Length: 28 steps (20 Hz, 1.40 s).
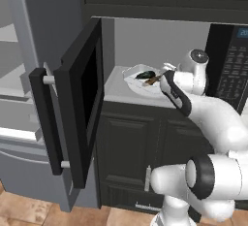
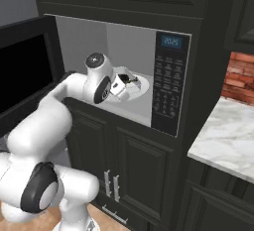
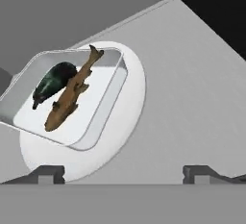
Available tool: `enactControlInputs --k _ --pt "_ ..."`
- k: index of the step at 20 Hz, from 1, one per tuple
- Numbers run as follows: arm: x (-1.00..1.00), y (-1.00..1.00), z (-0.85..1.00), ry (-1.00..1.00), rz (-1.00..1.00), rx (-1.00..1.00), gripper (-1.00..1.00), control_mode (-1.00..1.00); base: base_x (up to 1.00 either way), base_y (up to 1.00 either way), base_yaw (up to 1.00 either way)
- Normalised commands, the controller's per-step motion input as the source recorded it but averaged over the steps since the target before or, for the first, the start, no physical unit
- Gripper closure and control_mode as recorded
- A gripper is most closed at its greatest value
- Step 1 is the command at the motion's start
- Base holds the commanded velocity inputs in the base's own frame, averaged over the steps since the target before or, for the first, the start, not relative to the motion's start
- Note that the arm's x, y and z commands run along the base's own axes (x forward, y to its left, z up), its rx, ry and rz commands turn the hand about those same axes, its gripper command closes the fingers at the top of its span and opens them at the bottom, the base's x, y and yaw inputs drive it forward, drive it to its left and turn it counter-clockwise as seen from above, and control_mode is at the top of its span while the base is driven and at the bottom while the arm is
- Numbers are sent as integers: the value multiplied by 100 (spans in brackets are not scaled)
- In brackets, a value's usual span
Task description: Place the tupperware containing the fish and eggplant meal in the microwave. Close the microwave door and press the start button to reheat the meal.
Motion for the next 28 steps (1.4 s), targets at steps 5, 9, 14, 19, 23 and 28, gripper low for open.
enactControlInputs --k 5,9,14,19,23,28 --pt "-100 52 95 -1 41 -65 -100 -100 0 0 0" --pt "-100 13 74 -8 24 -52 -100 -100 0 0 0" --pt "-100 55 26 0 28 -56 -100 -100 0 0 0" --pt "-100 74 15 1 28 -54 -100 -100 0 0 0" --pt "-100 84 23 0 24 -47 -100 -100 0 0 0" --pt "-100 95 31 0 16 -50 -100 -100 0 0 0"
